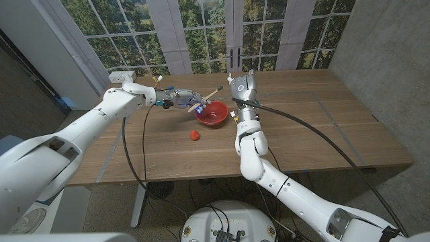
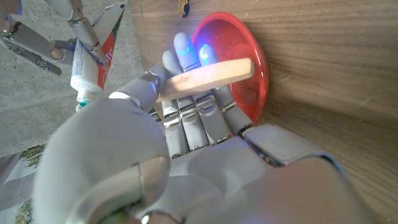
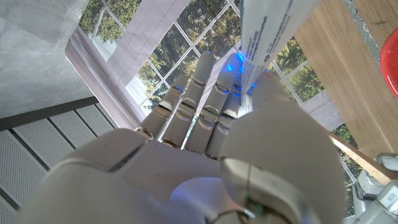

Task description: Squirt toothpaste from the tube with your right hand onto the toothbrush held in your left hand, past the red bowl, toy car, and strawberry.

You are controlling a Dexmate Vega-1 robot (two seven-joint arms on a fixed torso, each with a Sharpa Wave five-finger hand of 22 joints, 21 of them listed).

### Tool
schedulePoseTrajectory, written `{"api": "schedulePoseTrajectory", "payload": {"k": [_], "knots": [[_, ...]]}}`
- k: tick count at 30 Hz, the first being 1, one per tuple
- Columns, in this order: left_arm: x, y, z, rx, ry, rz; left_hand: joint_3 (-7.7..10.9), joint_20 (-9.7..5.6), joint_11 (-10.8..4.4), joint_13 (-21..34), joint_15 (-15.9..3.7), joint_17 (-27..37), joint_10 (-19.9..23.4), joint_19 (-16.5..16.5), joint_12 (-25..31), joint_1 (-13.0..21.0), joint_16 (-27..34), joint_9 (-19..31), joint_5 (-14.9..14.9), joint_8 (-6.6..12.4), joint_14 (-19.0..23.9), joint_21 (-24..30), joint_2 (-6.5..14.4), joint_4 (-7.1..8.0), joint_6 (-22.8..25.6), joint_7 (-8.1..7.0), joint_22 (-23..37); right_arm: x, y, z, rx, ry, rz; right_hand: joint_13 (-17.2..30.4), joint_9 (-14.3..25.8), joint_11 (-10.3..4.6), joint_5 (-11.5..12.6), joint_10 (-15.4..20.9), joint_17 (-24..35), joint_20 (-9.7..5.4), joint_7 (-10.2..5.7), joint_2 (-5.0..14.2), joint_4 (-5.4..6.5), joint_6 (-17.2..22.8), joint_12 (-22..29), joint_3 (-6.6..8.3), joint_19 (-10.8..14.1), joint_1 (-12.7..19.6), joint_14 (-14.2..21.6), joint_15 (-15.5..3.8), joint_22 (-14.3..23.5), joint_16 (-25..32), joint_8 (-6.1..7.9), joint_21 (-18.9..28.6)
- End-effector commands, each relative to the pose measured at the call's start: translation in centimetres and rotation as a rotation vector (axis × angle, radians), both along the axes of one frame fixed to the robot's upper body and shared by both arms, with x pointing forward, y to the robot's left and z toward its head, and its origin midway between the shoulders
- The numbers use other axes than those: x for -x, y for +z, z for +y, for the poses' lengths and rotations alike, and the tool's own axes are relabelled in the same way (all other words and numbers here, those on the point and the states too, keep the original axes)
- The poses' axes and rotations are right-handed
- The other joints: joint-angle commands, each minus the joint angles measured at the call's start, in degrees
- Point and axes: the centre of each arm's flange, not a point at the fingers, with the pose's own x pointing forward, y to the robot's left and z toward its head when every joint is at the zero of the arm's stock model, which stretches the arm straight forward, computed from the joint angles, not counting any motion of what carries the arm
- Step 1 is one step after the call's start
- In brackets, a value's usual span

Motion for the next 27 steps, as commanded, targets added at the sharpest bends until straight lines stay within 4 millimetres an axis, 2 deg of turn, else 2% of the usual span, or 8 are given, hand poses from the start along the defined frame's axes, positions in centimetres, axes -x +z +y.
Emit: {"api": "schedulePoseTrajectory", "payload": {"k": [1,11,13,19,24,27], "knots": [[0.14,-0.01,0.23,0.021,0.001,0.003,0.93,-5.16,-6.69,-0.02,-6.61,0.11,7.22,0.15,0.2,2.37,-0.14,0.23,0.4,0.36,4.36,0.34,2.92,0.42,0.5,0.66,-0.04,0.01,0.32,-0.61,-0.109,0.058,0.03,-0.06,0.16,-0.16,-0.32,-0.33,0.31,-0.13,-0.18,2.28,0.72,-0.23,-0.46,0.69,0.81,1.81,0.56,-6.08,0.1,-0.34,-0.23,0.34],[0.34,0.12,0.34,0.019,0.008,-0.003,0.91,-5.14,-6.71,0.09,-6.61,0.03,7.1,0.13,0.19,2.34,-0.19,0.18,0.4,0.37,4.39,0.33,2.91,0.43,0.56,0.75,-0.04,0.09,0.79,-1.13,-0.217,0.103,0.099,-0.49,-0.09,-0.24,-1.16,-1.04,0.44,0.08,-0.3,2.08,0.91,-1.48,-0.95,0.68,1.37,0.97,0.75,-5.93,0.03,-1.03,-1.02,0.65],[0.37,0.15,0.35,0.019,0.009,-0.003,0.91,-5.16,-6.75,0.13,-6.6,0.11,7.02,0.15,0.18,2.35,-0.12,0.17,0.4,0.35,4.43,0.33,2.91,0.42,0.54,0.7,-0.04,0.1,0.81,-1.16,-0.222,0.098,0.107,-0.88,-0.21,-0.35,-1.55,-1.78,0.54,0.19,-0.18,1.74,0.95,-2.88,-1.49,0.55,1.37,0.52,0.65,-5.85,0.01,-1.37,-1.74,0.71],[0.43,0.2,0.36,0.018,0.009,-0.004,0.92,-5.14,-6.57,0.22,-6.59,0.07,7.0,0.14,0.21,2.34,-0.17,0.2,0.4,0.39,4.39,0.32,2.93,0.43,0.56,0.68,-0.03,0.21,0.85,-1.25,-0.234,0.105,0.116,-4.41,-0.34,-0.24,-2.65,-6.04,-0.02,0.67,-1.38,0.75,1.28,-6.69,-5.82,0.23,1.46,-1.71,-0.91,-5.78,-0.1,-4.15,-3.59,0.95],[0.45,0.21,0.35,0.018,0.011,-0.004,0.91,-5.11,-6.5,0.06,-6.6,0.06,7.22,0.1,0.18,2.34,-0.2,0.22,0.4,0.41,4.37,0.31,2.93,0.43,0.6,0.7,-0.03,0.28,0.83,-1.33,-0.238,0.11,0.118,-7.48,-0.33,0.14,-3.15,-9.63,-2.23,0.83,-2.13,0.65,1.2,-9.14,-10.14,0.65,1.4,-2.83,-3.01,-5.67,-0.17,-7.94,-4.45,1.18],[0.49,0.21,0.35,0.017,0.011,-0.005,0.91,-5.15,-6.6,0.16,-6.6,0.18,7.12,0.09,0.19,2.33,-0.1,0.18,0.4,0.39,4.45,0.3,2.93,0.43,0.62,0.67,-0.03,0.27,0.85,-1.41,-0.242,0.108,0.119,-8.62,-0.41,0.29,-3.31,-12.23,-3.22,0.84,-1.95,0.46,1.06,-9.9,-12.4,0.83,1.36,-3.23,-3.15,-5.6,-0.23,-9.18,-4.74,1.25]]}}
